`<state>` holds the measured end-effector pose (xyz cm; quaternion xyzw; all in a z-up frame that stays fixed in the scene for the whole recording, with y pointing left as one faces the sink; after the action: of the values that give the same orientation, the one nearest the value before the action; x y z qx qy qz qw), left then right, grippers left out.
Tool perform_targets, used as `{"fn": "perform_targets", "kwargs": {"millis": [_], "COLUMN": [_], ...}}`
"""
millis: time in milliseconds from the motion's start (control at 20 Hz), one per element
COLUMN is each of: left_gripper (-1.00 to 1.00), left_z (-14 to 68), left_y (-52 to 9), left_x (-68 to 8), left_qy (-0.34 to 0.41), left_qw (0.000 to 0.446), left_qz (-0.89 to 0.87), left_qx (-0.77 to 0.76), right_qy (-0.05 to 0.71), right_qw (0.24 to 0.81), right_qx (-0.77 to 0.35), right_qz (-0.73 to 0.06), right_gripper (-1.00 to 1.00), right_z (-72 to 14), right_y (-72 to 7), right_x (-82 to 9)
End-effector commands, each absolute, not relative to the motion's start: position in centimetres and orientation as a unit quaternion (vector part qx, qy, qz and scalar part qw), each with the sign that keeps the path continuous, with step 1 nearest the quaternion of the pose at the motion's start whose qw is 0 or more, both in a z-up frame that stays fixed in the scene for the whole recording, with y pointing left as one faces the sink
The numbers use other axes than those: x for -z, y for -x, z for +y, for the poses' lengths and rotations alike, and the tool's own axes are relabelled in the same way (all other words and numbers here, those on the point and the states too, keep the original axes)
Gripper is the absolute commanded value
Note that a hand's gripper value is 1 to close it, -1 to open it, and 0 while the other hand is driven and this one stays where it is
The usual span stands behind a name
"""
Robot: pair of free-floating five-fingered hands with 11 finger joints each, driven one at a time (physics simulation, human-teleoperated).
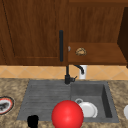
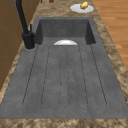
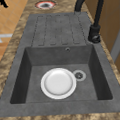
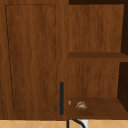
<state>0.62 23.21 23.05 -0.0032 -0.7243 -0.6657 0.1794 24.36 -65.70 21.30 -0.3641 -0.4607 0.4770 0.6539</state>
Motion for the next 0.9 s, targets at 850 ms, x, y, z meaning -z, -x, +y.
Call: {"fn": "perform_targets", "kwargs": {"millis": [850], "left_gripper": [0.0], "left_z": [23.2], "left_y": [-0.6], "left_x": [-23.0], "left_qy": [0.003], "left_qw": [0.179], "left_qz": [-0.724], "left_qx": [0.666], "right_qy": [0.418], "right_qw": [0.605], "right_qx": [-0.477], "right_qz": [-0.481], "right_gripper": [-1.0], "right_z": [-56.4], "right_y": [-23.8], "right_x": [-23.0]}}
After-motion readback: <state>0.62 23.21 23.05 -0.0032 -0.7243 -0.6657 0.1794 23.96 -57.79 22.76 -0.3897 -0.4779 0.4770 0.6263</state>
